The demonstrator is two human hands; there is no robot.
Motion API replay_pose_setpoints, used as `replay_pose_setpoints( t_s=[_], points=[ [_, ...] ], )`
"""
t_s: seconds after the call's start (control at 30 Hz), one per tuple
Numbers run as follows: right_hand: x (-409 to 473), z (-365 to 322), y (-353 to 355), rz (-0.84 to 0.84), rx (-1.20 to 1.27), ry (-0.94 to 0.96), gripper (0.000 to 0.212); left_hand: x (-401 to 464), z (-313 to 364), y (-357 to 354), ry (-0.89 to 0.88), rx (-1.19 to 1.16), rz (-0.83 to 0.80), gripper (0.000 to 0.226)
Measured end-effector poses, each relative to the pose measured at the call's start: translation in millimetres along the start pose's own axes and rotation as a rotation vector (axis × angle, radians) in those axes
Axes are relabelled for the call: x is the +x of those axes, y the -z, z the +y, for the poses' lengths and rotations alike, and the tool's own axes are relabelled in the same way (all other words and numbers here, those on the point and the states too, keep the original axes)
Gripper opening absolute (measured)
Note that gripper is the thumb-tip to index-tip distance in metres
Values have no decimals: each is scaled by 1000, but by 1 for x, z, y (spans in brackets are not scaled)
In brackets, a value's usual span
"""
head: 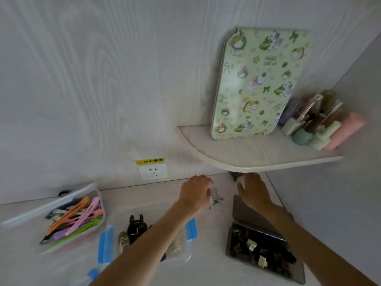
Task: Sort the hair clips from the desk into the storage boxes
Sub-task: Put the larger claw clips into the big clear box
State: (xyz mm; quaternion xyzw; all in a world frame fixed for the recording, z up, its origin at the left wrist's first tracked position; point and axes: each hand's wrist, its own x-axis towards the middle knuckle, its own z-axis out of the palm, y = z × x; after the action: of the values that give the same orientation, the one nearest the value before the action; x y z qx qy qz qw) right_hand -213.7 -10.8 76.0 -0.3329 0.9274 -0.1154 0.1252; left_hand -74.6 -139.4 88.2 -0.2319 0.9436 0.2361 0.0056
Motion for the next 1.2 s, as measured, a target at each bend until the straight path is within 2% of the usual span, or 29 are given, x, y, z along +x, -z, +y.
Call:
replay_pose_setpoints(
  t_s=[0.17, 0.2, 0.27, 0.37, 0.5, 0.6, 0.7, 0.77, 0.8, 0.87, 0.97, 1.03, 1.1, 1.2],
  points=[
    [53, 13, -27, -198, -119, -144, 38, 32, 8, -40, 24, 193, -297, 48],
    [55, 16, -32, -196, -130, -158, 38, 33, 8, -45, 36, 227, -323, 46],
    [56, 22, -41, -83, -167, -123, 36, 33, 9, -51, 53, 300, -334, 39],
    [51, 21, -43, 82, -126, 21, 29, 33, 12, -49, 55, 337, -288, 32],
    [42, 20, -39, 129, -43, 141, 21, 28, 14, -34, 72, 163, -236, 28],
    [28, 14, -28, 118, 61, 135, 21, 3, 7, -11, 63, -8, -130, 29],
    [1, -8, -6, 61, 270, 75, 28, -41, -14, 26, 32, -162, 8, 29],
    [-26, -29, 11, 20, 453, 81, 19, -77, -33, 54, -7, -250, 67, 30],
    [-43, -41, 19, -33, 565, 89, 10, -94, -42, 65, -23, -255, 59, 31],
    [-79, -69, 31, -216, 612, 137, 15, -127, -61, 75, -23, -221, 2, 32],
    [-115, -106, 29, -464, 593, 174, 20, -156, -79, 65, 6, -142, -37, 36],
    [-123, -129, 16, -538, 404, 216, 28, -160, -83, 50, 26, -82, -28, 38],
    [-124, -147, -2, -517, 160, 256, 36, -158, -82, 39, 23, -24, -25, 38],
    [-120, -161, -24, -461, 1, 233, 34, -155, -82, 27, 16, 40, 6, 42]
  ],
)
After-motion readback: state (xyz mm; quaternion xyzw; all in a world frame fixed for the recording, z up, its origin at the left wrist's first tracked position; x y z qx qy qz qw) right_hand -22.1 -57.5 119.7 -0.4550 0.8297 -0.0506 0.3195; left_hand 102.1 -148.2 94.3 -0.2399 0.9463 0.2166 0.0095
